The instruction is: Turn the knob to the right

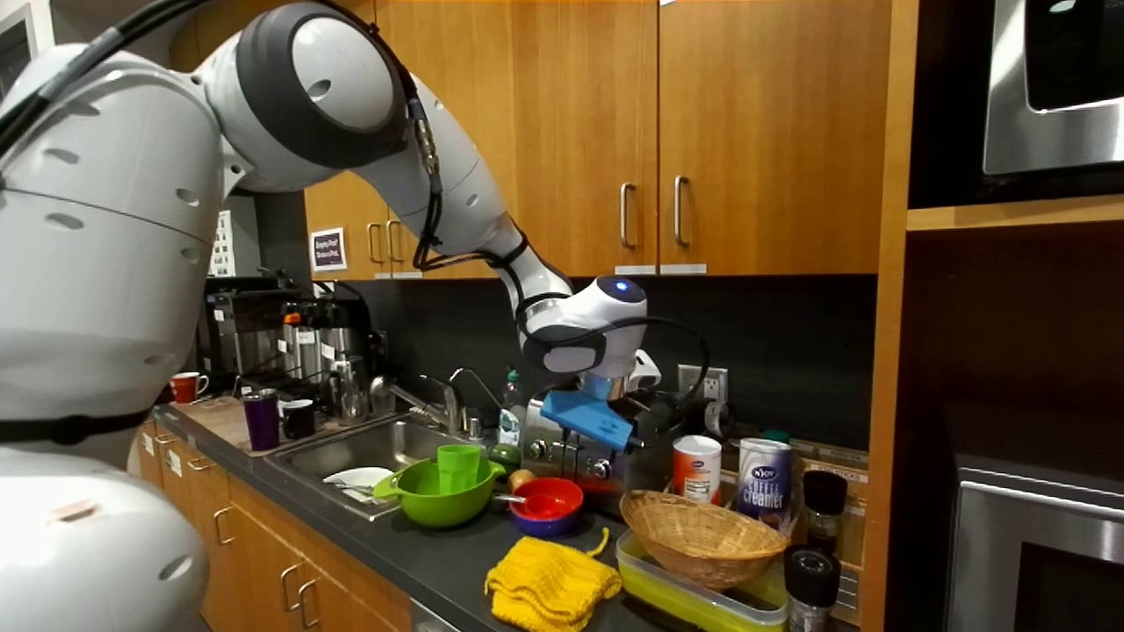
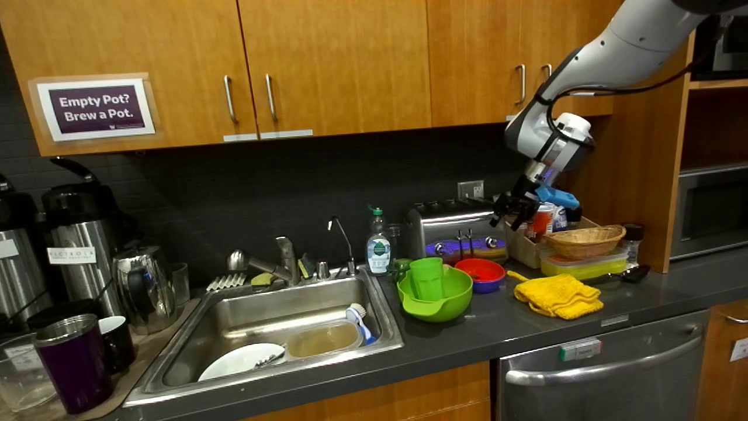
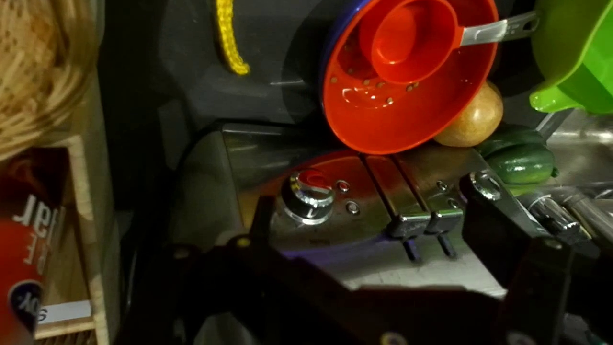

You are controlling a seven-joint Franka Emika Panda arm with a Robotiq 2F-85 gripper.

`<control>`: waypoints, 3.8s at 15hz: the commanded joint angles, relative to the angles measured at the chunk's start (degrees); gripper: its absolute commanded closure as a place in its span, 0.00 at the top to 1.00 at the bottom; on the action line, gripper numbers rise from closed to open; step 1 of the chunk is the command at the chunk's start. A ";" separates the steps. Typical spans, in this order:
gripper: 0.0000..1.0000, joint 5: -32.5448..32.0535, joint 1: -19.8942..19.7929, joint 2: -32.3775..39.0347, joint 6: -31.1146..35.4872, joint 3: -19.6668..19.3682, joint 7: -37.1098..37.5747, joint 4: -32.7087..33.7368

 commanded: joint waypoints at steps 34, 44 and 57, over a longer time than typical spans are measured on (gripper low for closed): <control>1.00 10.67 -10.56 12.49 -9.31 7.39 3.81 12.83; 0.96 11.44 -10.03 13.58 -8.54 8.11 4.20 13.47; 0.79 10.81 -9.28 13.94 -6.02 8.49 4.31 13.72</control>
